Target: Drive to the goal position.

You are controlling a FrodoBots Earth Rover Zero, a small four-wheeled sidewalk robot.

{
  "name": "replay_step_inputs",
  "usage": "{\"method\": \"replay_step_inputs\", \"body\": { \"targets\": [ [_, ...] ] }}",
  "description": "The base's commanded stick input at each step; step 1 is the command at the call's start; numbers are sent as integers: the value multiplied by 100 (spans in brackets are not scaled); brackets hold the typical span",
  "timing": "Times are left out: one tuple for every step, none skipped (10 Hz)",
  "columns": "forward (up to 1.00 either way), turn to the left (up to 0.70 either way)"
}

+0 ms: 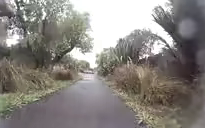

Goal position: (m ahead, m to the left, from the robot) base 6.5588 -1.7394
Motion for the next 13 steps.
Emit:
{"method": "replay_step_inputs", "body": {
  "targets": [
    [85, 12],
    [85, 0],
    [85, 0],
    [85, 0],
    [85, 0],
    [85, 0],
    [85, 0],
    [85, 0],
    [85, 0],
    [85, 0],
    [85, -34],
    [85, -34],
    [85, -34]
  ]
}}
